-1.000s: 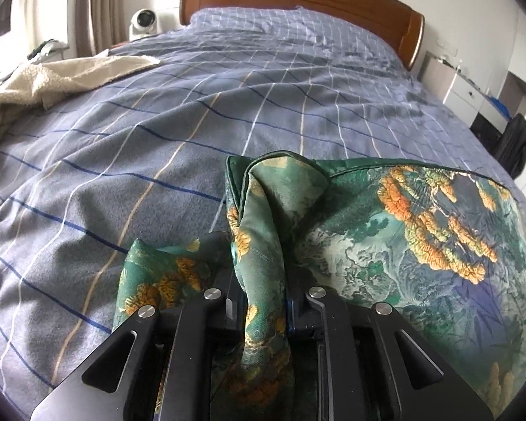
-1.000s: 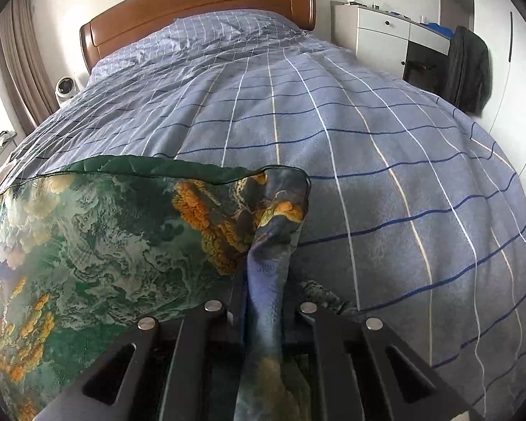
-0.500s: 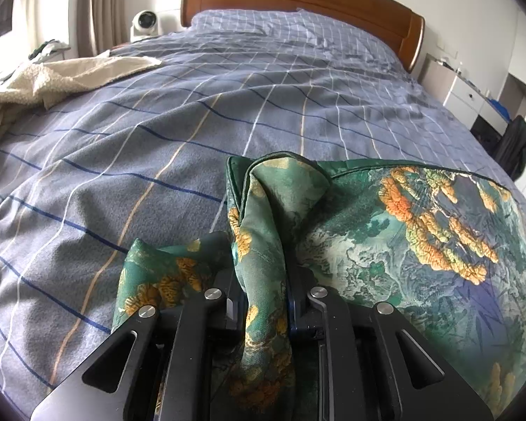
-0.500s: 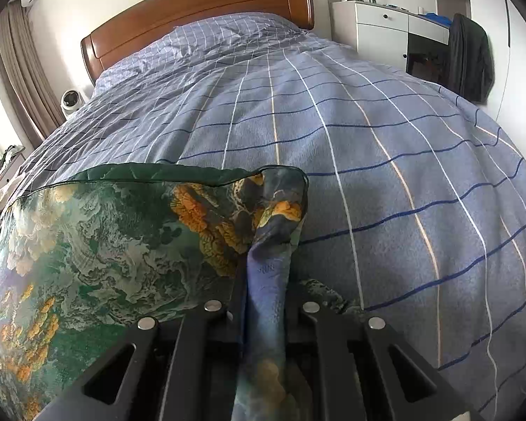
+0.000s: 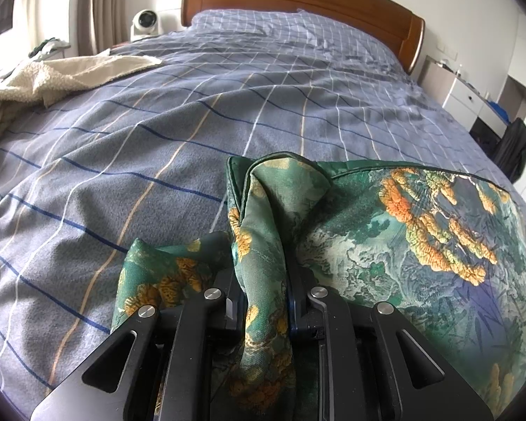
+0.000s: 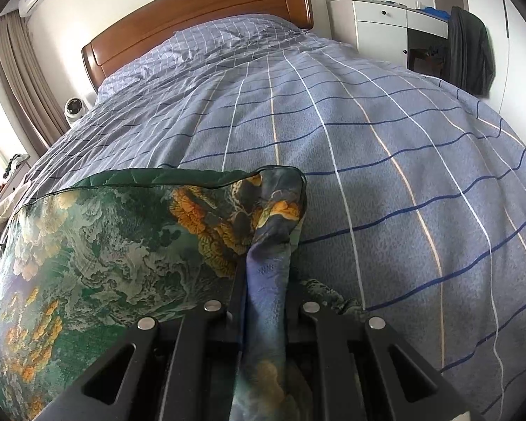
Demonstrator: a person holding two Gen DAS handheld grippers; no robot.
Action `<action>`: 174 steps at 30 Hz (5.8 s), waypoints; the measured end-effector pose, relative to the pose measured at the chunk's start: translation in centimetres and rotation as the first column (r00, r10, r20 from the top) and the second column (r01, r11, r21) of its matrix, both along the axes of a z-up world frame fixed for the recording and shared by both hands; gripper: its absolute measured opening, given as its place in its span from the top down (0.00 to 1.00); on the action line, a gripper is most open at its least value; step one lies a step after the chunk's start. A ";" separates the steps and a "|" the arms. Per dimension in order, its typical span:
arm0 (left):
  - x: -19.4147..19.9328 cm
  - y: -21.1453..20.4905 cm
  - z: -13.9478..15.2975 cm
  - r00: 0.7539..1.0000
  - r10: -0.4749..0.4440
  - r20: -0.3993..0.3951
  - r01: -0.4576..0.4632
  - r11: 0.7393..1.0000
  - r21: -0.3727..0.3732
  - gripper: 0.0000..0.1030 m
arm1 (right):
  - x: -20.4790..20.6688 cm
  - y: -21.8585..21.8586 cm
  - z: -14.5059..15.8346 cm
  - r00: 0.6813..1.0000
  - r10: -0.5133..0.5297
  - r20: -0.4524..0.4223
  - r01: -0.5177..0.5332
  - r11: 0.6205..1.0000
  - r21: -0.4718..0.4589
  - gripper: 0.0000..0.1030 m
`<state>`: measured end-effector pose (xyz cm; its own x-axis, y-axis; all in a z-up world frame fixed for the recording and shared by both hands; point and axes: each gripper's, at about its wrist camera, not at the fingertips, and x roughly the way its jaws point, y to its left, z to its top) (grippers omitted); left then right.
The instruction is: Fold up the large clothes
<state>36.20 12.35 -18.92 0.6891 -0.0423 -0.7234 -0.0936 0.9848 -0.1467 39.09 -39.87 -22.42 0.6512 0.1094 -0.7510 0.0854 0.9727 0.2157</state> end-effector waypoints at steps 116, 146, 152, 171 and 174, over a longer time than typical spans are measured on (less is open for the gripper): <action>-21.0 -19.3 -0.1 0.876 -0.438 -0.201 0.473 0.862 0.182 0.00 | -24.0 5.1 -0.7 0.980 0.073 -0.183 -0.091 0.991 -0.097 0.20; -7.5 -19.8 2.0 0.907 -0.400 -0.136 0.416 0.901 0.121 0.00 | -19.4 -3.8 -2.4 0.985 -0.154 -0.080 0.169 0.742 0.649 0.09; -8.0 -19.5 2.1 0.906 -0.404 -0.126 0.418 0.901 0.114 0.00 | -16.5 -4.4 -4.2 0.938 -0.329 -0.107 0.304 0.636 0.709 0.15; -11.1 -26.1 21.2 0.655 -0.754 -0.043 0.749 0.656 -0.089 0.02 | -21.2 12.6 12.2 0.890 0.142 0.433 -0.078 0.984 -0.162 0.63; -9.8 -27.8 21.3 0.654 -0.750 -0.095 0.750 0.660 -0.047 0.03 | -22.0 16.4 12.3 0.863 0.265 0.429 -0.137 0.942 -0.306 0.63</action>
